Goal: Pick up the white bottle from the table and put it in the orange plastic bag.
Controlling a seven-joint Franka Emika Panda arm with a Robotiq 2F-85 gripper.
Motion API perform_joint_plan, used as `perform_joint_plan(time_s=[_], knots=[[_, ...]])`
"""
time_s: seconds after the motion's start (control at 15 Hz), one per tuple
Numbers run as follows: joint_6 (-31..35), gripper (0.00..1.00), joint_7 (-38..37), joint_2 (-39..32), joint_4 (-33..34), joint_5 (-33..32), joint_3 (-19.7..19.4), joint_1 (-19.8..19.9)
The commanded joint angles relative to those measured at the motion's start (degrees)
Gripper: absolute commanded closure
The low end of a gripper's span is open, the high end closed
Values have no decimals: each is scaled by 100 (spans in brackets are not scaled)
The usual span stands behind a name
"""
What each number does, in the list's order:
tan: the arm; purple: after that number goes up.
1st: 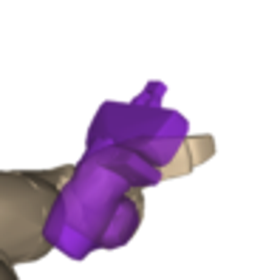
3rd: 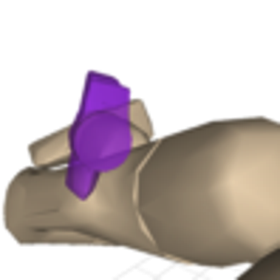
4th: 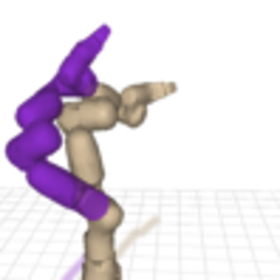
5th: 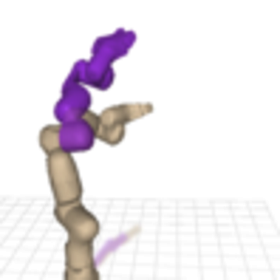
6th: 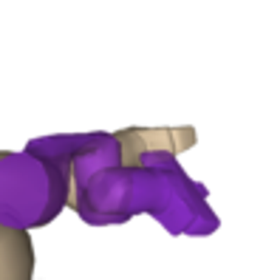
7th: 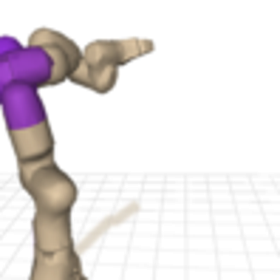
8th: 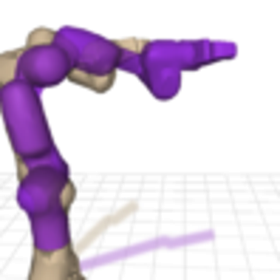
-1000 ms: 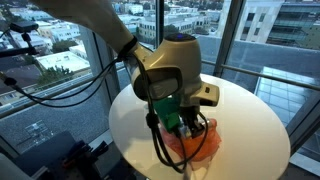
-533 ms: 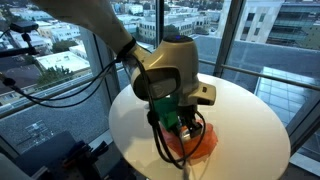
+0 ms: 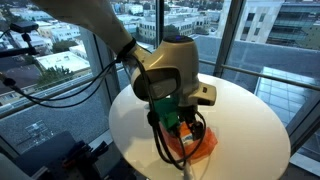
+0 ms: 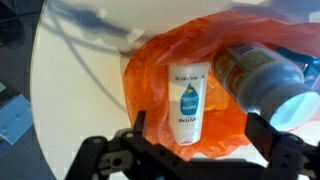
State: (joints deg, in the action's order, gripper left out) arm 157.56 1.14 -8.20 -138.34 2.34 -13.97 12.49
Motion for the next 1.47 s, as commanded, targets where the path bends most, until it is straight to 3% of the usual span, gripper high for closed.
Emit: perform_joint_plan(time_s=[0.0,0.93,1.4], knots=[[24,0,-128,64,24,-152,-90,75],[144,0,133,-755,983,22,-60,312],[156,0,275,-1064,1225,152,151,387]])
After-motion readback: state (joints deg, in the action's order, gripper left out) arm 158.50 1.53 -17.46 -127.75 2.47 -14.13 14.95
